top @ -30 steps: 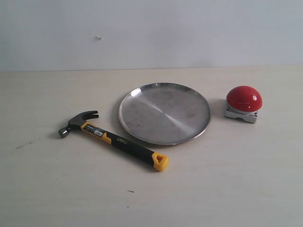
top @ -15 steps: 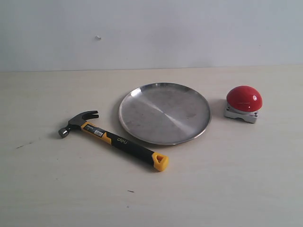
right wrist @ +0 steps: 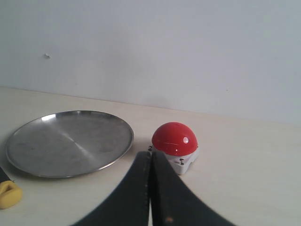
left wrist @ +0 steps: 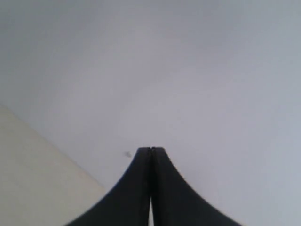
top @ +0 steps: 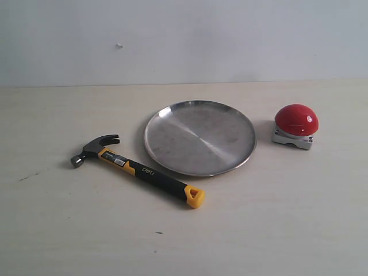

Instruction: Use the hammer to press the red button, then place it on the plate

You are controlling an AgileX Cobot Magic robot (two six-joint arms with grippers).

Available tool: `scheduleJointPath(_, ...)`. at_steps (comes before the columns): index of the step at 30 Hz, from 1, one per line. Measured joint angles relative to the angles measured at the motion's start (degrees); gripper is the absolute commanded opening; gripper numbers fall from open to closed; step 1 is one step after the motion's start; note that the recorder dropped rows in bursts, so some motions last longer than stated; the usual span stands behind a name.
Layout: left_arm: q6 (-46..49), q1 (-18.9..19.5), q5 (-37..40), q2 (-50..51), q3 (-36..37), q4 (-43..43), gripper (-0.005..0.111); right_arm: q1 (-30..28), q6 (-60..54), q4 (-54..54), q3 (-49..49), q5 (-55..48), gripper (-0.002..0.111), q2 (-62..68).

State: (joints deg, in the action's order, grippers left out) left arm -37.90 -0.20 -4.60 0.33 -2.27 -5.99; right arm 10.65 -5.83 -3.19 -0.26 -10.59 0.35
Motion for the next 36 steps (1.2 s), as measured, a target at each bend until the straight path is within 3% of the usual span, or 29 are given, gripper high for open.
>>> scheduleJointPath(6,-1.72,0.00,5.27,6.42,-16.54,4.70,0.000,0.00,0.00,0.00,0.00,0.00,0.000,0.00)
scheduleJointPath(14,11.35,0.00,23.76,28.50,-38.79,3.42,0.000,0.00,0.00,0.00,0.00,0.00,0.000,0.00)
scheduleJointPath(18,26.91,0.00,36.42,39.91,-48.69,-7.74,0.000,0.00,0.00,0.00,0.00,0.00,0.000,0.00)
scheduleJointPath(22,41.99,-1.08,46.17,50.03,-53.51,-24.92,0.000,0.00,0.00,0.00,0.00,0.00,0.000,0.00)
scheduleJointPath(25,44.53,-5.97,48.91,56.10,-53.91,-26.84,0.000,0.00,0.00,0.00,0.00,0.00,0.000,0.00)
scheduleJointPath(29,38.44,-16.82,47.39,63.59,-54.04,-18.66,0.000,0.00,0.00,0.00,0.00,0.00,0.000,0.00)
scheduleJointPath(33,25.56,-27.60,43.17,70.07,-54.34,-5.48,0.000,0.00,0.00,0.00,0.00,0.00,0.000,0.00)
scheduleJointPath(35,12.03,-33.07,42.18,74.92,-55.72,6.88,0.000,0.00,0.00,0.00,0.00,0.00,0.000,0.00)
scheduleJointPath(36,8.29,-34.02,42.18,76.30,-56.02,10.05,0.000,0.00,0.00,0.00,0.00,0.00,0.000,0.00)
